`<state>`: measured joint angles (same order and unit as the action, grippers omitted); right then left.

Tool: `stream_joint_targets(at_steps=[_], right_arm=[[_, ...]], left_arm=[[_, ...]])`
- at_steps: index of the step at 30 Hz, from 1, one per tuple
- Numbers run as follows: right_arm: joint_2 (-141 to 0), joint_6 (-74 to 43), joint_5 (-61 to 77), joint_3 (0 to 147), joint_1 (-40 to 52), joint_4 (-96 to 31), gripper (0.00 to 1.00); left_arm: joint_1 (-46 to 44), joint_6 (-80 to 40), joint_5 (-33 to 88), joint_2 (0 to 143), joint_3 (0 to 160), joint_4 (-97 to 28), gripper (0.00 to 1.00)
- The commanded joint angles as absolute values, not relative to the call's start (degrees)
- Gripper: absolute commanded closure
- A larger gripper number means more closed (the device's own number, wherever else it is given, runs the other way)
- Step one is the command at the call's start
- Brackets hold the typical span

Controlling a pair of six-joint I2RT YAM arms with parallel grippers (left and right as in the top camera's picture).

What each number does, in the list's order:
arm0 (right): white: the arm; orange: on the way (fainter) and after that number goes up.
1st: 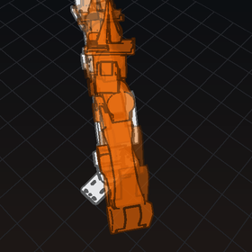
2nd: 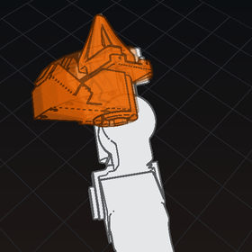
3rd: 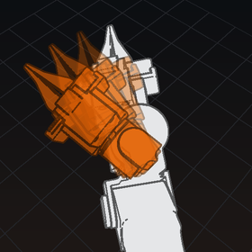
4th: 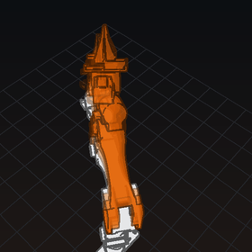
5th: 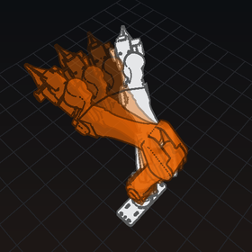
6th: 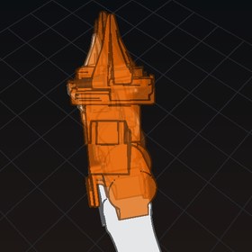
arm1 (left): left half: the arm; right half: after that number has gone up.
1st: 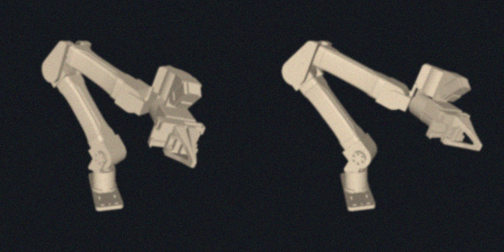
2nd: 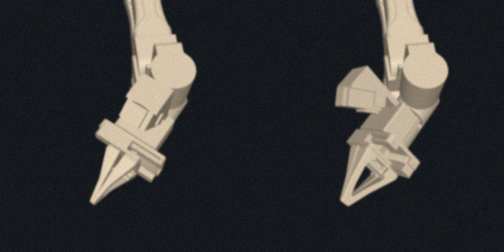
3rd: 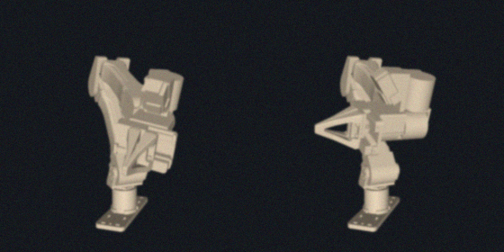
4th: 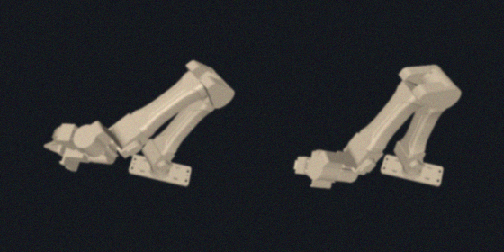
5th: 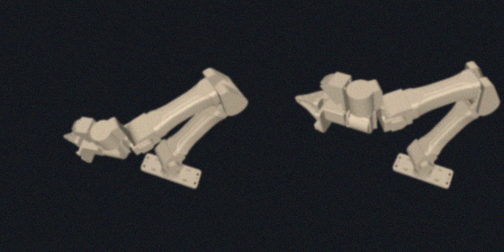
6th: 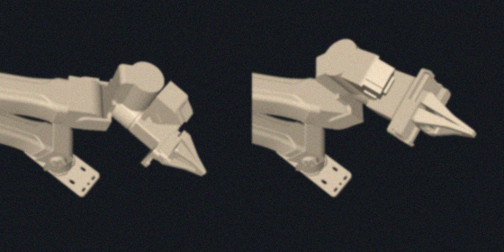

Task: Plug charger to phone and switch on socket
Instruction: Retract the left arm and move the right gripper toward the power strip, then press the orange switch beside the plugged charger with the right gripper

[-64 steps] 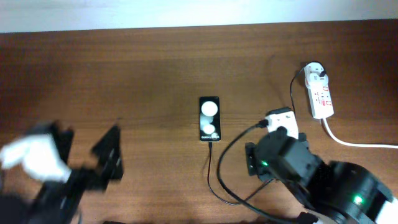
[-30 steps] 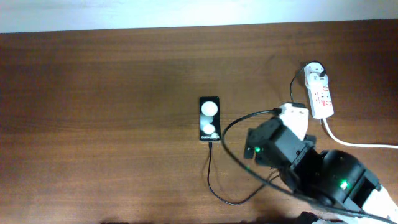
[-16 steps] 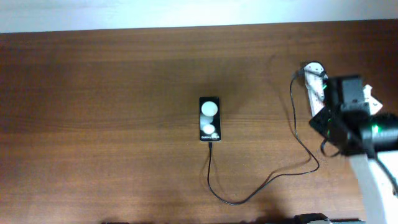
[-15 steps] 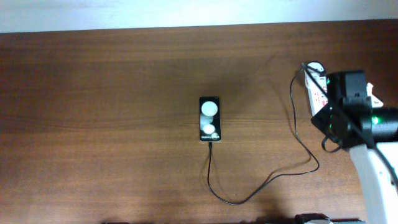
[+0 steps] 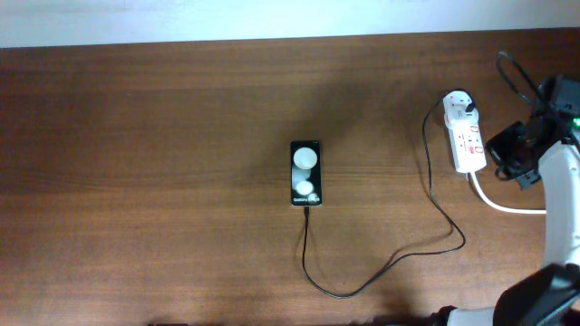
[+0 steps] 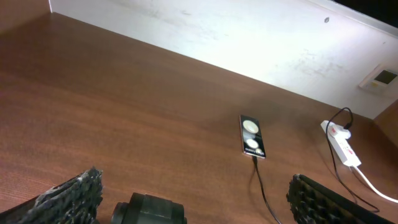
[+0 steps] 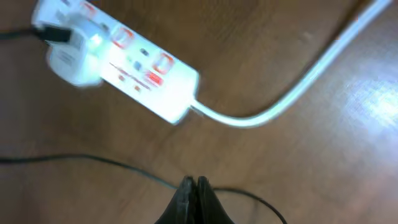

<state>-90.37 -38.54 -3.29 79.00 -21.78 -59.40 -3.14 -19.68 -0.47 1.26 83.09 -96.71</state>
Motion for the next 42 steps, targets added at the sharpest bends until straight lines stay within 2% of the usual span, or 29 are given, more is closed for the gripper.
stream_joint_targets(at_steps=[1, 8, 17, 42], right_arm=[[-94.2, -38.0, 1.7, 80.3, -22.6, -55.3, 0.96], [-101.8, -38.1, 2.6, 82.7, -22.6, -49.2, 0.96], [-117.6, -38.1, 2.3, 104.2, -22.6, -59.6, 0.96], [-130.1, -38.1, 1.3, 104.4, -21.6, -50.9, 0.96]], left_arm=[[-2.8, -19.6, -0.9, 0.6, 83.0, -96.7, 0.01], [-2.8, -19.6, -0.9, 0.5, 83.0, -96.7, 0.01], [-2.8, -19.6, -0.9, 0.5, 83.0, -96.7, 0.01], [-2.8, -19.7, -0.9, 0.5, 83.0, -96.7, 0.01]])
